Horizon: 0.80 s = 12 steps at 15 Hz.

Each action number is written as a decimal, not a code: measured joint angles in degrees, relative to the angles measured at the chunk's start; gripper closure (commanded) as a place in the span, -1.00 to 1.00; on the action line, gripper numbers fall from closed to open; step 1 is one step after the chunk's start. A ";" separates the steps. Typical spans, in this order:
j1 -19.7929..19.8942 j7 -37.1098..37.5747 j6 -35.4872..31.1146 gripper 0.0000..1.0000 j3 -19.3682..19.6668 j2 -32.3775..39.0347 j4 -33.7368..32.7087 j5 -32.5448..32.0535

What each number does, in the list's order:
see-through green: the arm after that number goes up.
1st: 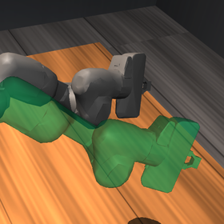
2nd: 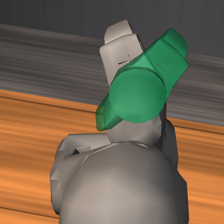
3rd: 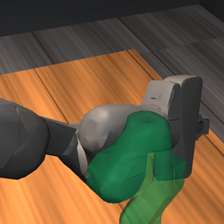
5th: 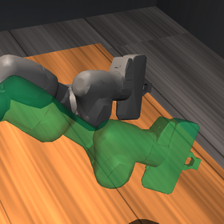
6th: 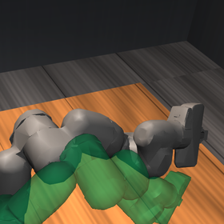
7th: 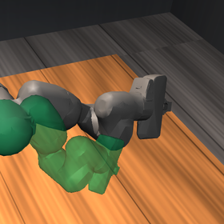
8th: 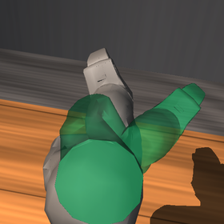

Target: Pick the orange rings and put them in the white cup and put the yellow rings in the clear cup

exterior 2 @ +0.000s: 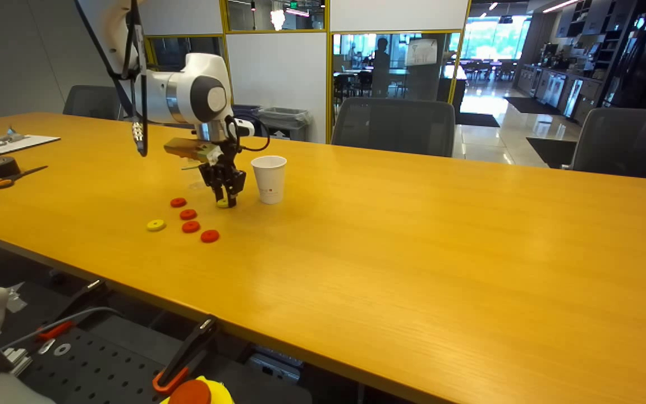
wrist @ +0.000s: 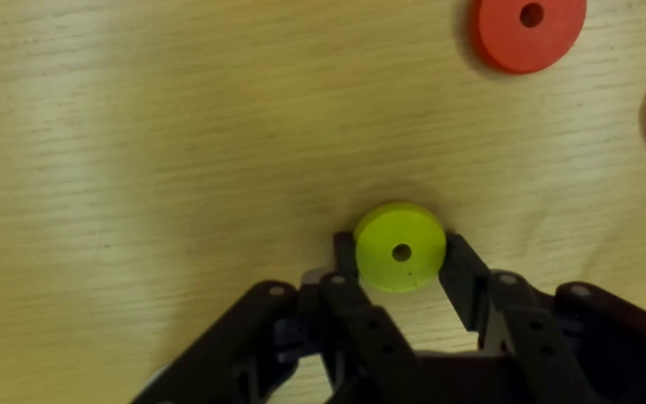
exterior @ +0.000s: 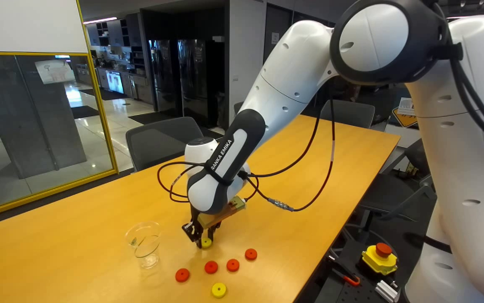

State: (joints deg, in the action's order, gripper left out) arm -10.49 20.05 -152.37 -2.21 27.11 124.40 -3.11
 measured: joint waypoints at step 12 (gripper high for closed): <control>-6.96 5.87 5.09 0.65 1.53 -10.01 -3.44 -7.56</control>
State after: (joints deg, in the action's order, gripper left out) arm -17.45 25.92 -147.28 -0.68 17.11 120.96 -10.67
